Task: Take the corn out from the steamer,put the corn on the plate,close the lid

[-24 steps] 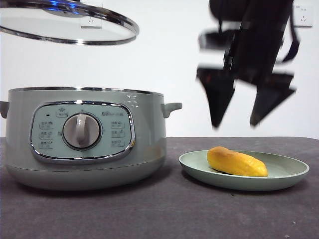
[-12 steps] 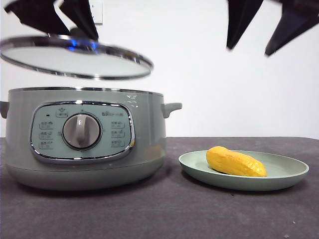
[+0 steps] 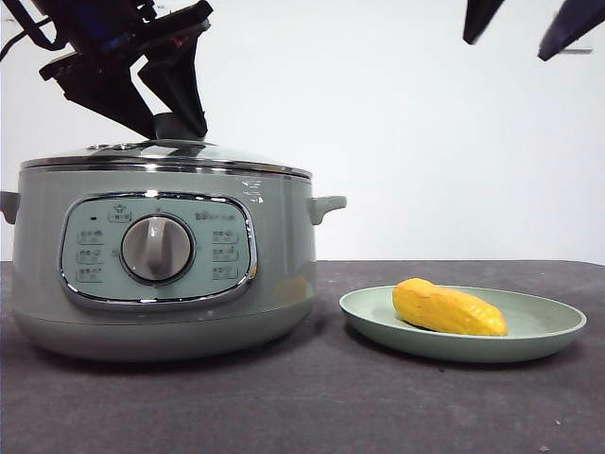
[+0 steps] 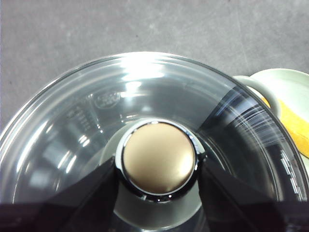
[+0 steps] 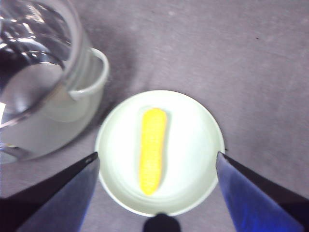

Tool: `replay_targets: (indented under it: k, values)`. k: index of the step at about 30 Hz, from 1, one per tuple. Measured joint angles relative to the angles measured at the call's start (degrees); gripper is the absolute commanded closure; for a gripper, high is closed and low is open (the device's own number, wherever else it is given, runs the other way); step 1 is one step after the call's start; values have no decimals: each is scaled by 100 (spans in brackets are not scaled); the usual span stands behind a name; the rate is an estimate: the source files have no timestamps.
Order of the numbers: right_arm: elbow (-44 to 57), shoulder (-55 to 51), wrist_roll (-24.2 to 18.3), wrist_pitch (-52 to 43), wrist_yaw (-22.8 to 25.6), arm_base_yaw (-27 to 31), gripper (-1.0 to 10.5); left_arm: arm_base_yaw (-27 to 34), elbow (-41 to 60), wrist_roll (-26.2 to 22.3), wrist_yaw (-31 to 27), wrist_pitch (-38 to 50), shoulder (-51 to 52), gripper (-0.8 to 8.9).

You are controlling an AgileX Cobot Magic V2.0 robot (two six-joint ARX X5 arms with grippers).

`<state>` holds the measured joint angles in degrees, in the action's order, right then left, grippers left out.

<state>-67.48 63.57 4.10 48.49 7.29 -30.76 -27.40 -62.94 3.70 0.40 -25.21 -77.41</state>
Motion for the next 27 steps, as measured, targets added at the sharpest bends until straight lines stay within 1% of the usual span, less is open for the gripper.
replay_targets:
  k: [4, 5, 7, 8, 9, 10, 15, 18, 23, 24, 26, 27]
  values:
    - [0, 0, 0, 155, 168, 2, 543, -4, -90, -2, -2, -59, -96, 803]
    - [0, 0, 2, 164, 177, 2, 543, -4, -107, -2, -2, -66, -120, 752]
    - [0, 0, 0, 164, 177, 2, 543, -4, -125, -2, -4, -72, -138, 512]
    - [0, 0, 0, 166, 179, 2, 543, -4, -125, -2, -4, -63, -140, 370]
    - [0, 0, 2, 164, 179, 2, 543, -4, -125, -2, -7, -57, -142, 298]
    - [0, 0, 2, 164, 179, 2, 543, -4, -125, -2, -2, -52, -142, 288]
    - [0, 0, 2, 166, 179, 2, 542, -9, -144, -7, -20, -22, -175, 289]
    - [0, 0, 2, 166, 186, 2, 543, -15, -144, 2, -17, -168, -55, 293]
    - [0, -2, -52, 83, 186, 2, 550, -15, -142, 44, -15, -258, 697, 401]
    - [0, -11, -76, 37, 186, 2, 581, -15, -144, 44, -15, -313, 922, 447]
    - [0, -61, -105, -52, 184, 2, 687, -15, -144, 44, -17, -496, 1338, 588]
    - [0, -125, -116, -98, 177, 2, 774, -15, -144, 44, -17, -643, 1580, 718]
